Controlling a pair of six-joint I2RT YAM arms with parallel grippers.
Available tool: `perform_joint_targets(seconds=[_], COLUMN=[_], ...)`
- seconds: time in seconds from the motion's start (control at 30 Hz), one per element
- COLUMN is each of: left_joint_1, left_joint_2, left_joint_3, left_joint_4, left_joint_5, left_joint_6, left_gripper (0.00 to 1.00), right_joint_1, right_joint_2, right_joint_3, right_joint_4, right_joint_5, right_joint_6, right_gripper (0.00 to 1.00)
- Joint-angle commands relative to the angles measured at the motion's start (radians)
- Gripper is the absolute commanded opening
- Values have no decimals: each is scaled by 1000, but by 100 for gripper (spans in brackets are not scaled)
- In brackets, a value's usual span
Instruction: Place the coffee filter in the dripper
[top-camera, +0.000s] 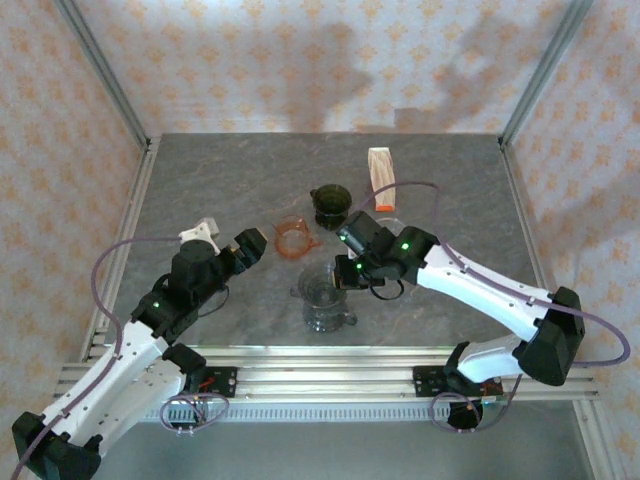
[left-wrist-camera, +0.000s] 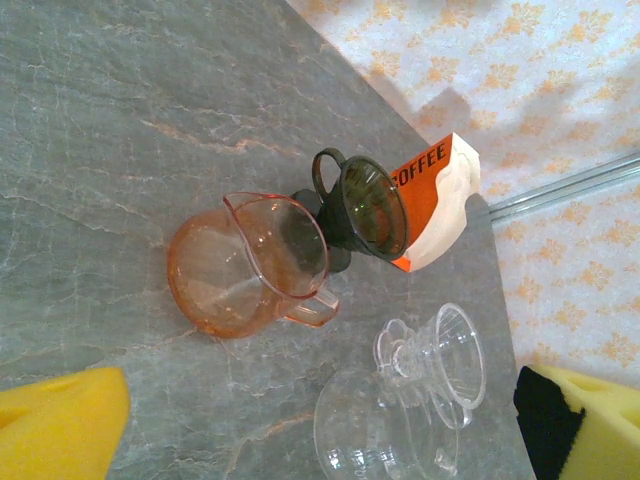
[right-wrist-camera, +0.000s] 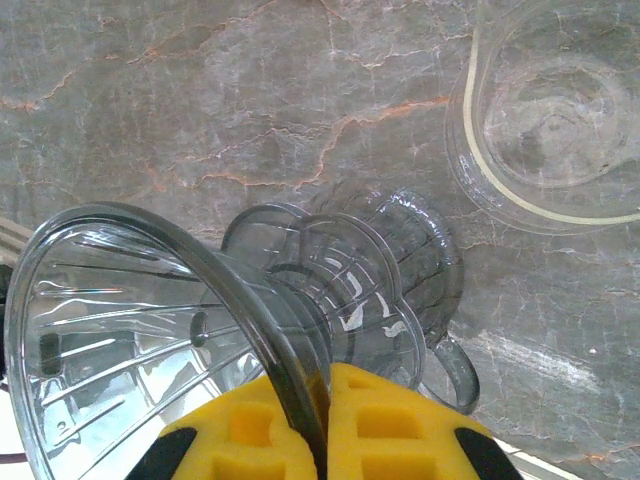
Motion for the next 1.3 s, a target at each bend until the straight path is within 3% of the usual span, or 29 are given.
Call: perform_joint_targets(seconds=[0.0, 1.27], left_joint_1=[-5, -5], left_joint_2=[-10, 7], left_joint_3=[-9, -28], left_joint_4=[6, 34], left_joint_5=[-35, -31], left_joint_6=[17, 6], left_gripper=[99, 99], right_joint_1=[-6, -7], right_joint_2=[-1, -73], right_joint_3=[-19, -92], right_joint_4=[27, 58], right_joint_5=[-12, -33], right_joint_6=[19, 82], right_gripper=[0, 0])
